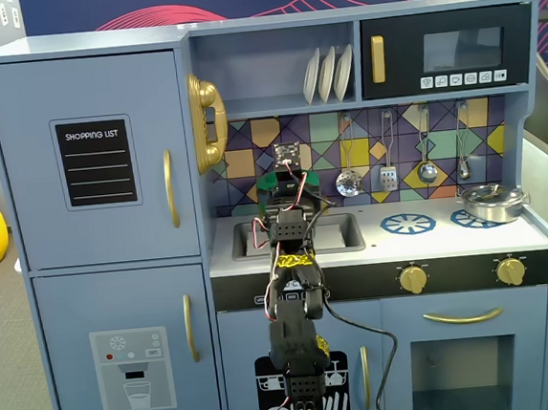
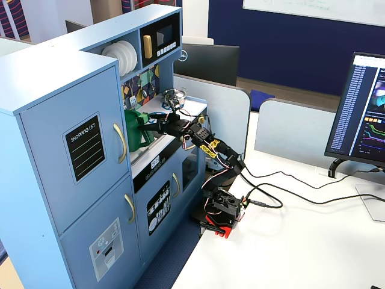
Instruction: Take off the lid from the green recipient and place it on the counter
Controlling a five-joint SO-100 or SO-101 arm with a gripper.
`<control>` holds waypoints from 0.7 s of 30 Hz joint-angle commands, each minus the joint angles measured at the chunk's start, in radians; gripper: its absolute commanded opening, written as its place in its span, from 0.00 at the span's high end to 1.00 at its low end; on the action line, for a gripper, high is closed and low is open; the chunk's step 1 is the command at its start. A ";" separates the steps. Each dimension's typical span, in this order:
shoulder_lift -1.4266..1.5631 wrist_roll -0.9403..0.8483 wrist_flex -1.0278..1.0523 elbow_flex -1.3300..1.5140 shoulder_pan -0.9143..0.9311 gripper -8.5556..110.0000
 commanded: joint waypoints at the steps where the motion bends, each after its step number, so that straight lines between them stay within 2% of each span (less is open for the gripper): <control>1: -0.040 -0.020 -0.046 -0.112 0.006 0.60; 21: -0.196 -0.023 -0.040 -0.250 0.002 0.64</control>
